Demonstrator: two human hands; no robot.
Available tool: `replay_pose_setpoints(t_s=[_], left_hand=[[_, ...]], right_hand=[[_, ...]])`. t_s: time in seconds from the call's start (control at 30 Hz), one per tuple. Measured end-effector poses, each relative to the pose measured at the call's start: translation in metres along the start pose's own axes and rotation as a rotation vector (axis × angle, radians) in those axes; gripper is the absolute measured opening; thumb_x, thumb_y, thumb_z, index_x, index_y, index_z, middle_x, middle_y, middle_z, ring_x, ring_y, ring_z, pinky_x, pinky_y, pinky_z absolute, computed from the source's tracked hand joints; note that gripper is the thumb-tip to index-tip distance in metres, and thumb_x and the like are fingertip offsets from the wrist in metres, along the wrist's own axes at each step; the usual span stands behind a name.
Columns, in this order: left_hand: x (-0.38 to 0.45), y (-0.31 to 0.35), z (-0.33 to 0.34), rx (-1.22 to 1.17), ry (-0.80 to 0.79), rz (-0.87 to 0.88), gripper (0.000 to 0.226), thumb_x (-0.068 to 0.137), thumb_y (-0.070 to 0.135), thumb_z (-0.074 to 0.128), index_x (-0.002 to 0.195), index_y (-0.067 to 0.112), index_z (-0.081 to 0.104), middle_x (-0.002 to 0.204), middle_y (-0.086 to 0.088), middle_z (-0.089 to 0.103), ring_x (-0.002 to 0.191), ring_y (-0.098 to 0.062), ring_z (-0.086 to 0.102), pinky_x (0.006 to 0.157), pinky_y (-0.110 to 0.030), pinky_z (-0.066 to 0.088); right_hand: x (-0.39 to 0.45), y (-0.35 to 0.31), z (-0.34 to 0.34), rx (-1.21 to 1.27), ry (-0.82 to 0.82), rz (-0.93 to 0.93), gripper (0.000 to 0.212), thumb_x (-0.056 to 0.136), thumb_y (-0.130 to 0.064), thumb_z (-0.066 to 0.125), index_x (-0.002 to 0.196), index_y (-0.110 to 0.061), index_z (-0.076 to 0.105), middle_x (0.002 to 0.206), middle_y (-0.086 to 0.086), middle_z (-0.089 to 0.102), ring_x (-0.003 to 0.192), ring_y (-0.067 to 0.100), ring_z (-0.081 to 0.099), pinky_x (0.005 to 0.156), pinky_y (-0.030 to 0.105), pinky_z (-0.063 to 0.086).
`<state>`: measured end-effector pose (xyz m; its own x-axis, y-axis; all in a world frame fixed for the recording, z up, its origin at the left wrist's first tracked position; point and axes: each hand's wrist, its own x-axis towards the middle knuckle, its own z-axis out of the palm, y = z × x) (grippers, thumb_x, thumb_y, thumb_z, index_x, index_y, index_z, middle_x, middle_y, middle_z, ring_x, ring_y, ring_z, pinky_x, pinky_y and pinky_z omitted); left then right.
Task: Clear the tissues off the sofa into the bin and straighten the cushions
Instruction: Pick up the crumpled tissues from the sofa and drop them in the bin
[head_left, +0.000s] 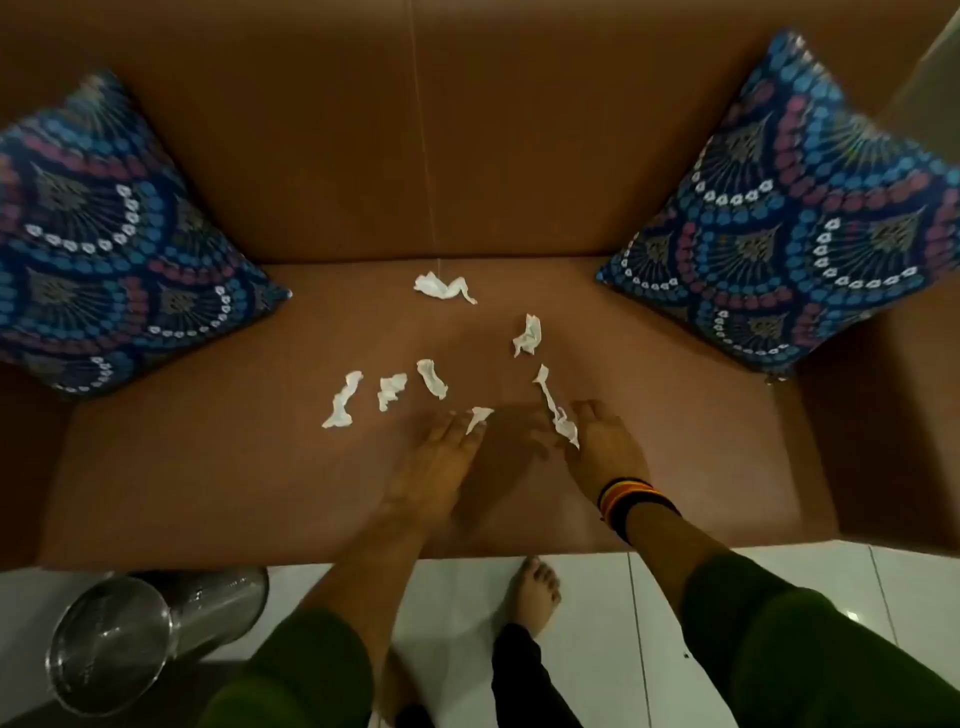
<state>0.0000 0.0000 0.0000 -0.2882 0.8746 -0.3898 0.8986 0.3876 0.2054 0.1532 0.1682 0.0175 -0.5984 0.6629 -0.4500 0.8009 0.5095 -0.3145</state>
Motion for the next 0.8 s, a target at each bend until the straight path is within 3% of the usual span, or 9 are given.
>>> replay_pose_setpoints(t_s=[0.13, 0.23, 0.33, 0.47, 0.57, 0.67, 0.8], left_hand=[[0.027, -0.009, 0.032, 0.110, -0.002, -0.022, 0.084, 0.100, 0.001, 0.054, 0.165, 0.018, 0.002, 0.174, -0.006, 0.005, 0.161, -0.025, 0.007, 0.129, -0.035, 0.008], [0.043, -0.011, 0.047, 0.066, 0.051, -0.122, 0.077, 0.100, 0.005, 0.058, 0.163, 0.018, 0.017, 0.170, -0.006, 0.022, 0.156, -0.024, 0.027, 0.124, -0.034, 0.029], [0.054, -0.010, 0.050, 0.011, 0.056, -0.212, 0.064, 0.100, 0.003, 0.055, 0.158, 0.016, 0.033, 0.159, -0.007, 0.039, 0.139, -0.027, 0.050, 0.110, -0.038, 0.050], [0.056, -0.006, 0.048, -0.037, 0.054, -0.221, 0.051, 0.098, -0.002, 0.054, 0.147, 0.013, 0.052, 0.147, -0.009, 0.052, 0.126, -0.031, 0.061, 0.103, -0.041, 0.056], [0.049, -0.001, 0.040, -0.130, 0.048, -0.279, 0.040, 0.099, 0.001, 0.057, 0.137, 0.011, 0.064, 0.141, -0.009, 0.061, 0.116, -0.029, 0.069, 0.102, -0.036, 0.057], [0.041, 0.001, 0.033, -0.191, 0.050, -0.311, 0.028, 0.098, 0.011, 0.065, 0.126, 0.009, 0.071, 0.132, -0.008, 0.068, 0.108, -0.028, 0.073, 0.099, -0.034, 0.057], [0.036, 0.001, 0.027, -0.194, 0.095, -0.270, 0.030, 0.095, 0.016, 0.067, 0.125, 0.017, 0.072, 0.138, -0.006, 0.061, 0.118, -0.025, 0.067, 0.102, -0.032, 0.054]], right_hand=[[0.022, 0.026, 0.031, 0.041, -0.026, 0.061, 0.053, 0.090, -0.017, 0.069, 0.139, -0.012, 0.049, 0.138, 0.012, 0.054, 0.122, 0.035, 0.054, 0.098, 0.044, 0.052], [0.042, 0.031, 0.047, 0.090, 0.003, 0.082, 0.061, 0.086, -0.020, 0.073, 0.140, -0.015, 0.047, 0.132, 0.012, 0.058, 0.117, 0.035, 0.057, 0.091, 0.044, 0.054], [0.051, 0.031, 0.052, 0.188, 0.013, 0.114, 0.049, 0.087, -0.009, 0.067, 0.131, -0.024, 0.052, 0.117, 0.011, 0.069, 0.103, 0.037, 0.066, 0.084, 0.041, 0.057], [0.041, 0.042, 0.052, 0.268, 0.080, 0.199, 0.040, 0.086, -0.001, 0.060, 0.122, -0.019, 0.060, 0.104, 0.012, 0.074, 0.095, 0.037, 0.069, 0.076, 0.029, 0.052], [0.033, 0.051, 0.043, 0.315, 0.101, 0.245, 0.034, 0.082, 0.000, 0.068, 0.111, -0.017, 0.072, 0.105, 0.009, 0.074, 0.094, 0.029, 0.071, 0.079, 0.023, 0.048], [0.038, 0.053, 0.030, 0.285, 0.128, 0.289, 0.017, 0.084, -0.004, 0.068, 0.096, -0.010, 0.079, 0.109, 0.012, 0.072, 0.096, 0.032, 0.069, 0.085, 0.030, 0.053], [0.054, 0.040, 0.018, 0.247, 0.093, 0.244, 0.024, 0.088, -0.016, 0.070, 0.108, -0.006, 0.078, 0.127, 0.012, 0.066, 0.112, 0.031, 0.065, 0.099, 0.032, 0.049]])
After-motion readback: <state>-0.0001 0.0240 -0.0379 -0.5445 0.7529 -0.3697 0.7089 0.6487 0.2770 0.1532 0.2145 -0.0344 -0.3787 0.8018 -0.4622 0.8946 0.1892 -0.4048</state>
